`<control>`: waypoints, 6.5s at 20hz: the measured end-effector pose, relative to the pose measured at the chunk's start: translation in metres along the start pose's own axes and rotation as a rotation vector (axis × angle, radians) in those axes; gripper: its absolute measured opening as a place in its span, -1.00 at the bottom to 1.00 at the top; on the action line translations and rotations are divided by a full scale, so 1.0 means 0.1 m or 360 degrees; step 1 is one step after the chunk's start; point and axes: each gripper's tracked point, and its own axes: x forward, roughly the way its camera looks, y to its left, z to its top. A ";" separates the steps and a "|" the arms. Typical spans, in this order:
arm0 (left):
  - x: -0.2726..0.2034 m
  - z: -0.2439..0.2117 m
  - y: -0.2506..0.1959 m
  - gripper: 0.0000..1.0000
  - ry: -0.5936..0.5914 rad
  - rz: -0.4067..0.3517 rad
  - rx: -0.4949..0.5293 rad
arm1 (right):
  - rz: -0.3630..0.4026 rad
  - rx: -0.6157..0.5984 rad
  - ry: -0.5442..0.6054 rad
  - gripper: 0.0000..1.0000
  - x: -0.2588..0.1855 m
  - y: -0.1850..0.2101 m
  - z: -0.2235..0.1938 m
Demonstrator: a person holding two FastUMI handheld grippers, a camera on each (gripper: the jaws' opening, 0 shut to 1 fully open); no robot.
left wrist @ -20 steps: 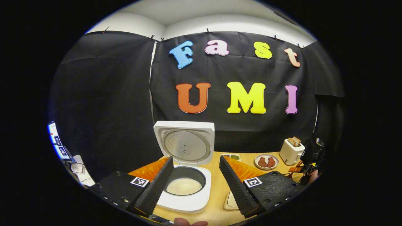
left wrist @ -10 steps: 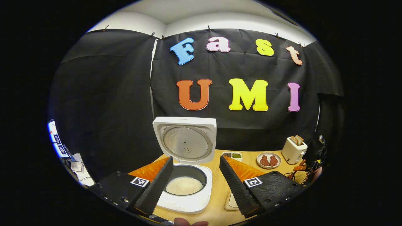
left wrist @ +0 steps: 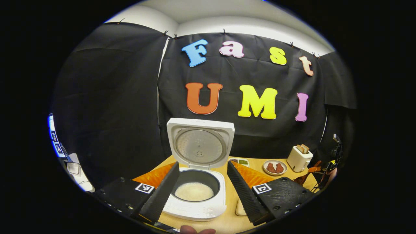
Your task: Close the left gripper, press the button to open the rice cooker; take a wooden spoon from the chopstick holder with the right hand, scoop a spoonful of rice and pour it into the rice cooker, then put the wooden spoon back into the chopstick holder.
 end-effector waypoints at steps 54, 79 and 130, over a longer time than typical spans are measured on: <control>-0.33 0.01 0.46 0.89 0.0034 -0.0024 0.0031 | 0.0600 0.0965 0.0330 -0.72 -0.37 1.74 -1.54; -0.91 -0.23 1.32 0.89 0.0010 0.0218 -0.0038 | 0.0986 0.0383 0.0305 -0.72 -0.73 4.25 -0.64; -0.65 0.17 0.17 0.89 -0.0134 -0.0169 0.0009 | 0.0837 -0.0135 -0.0265 -0.72 -1.82 3.15 0.44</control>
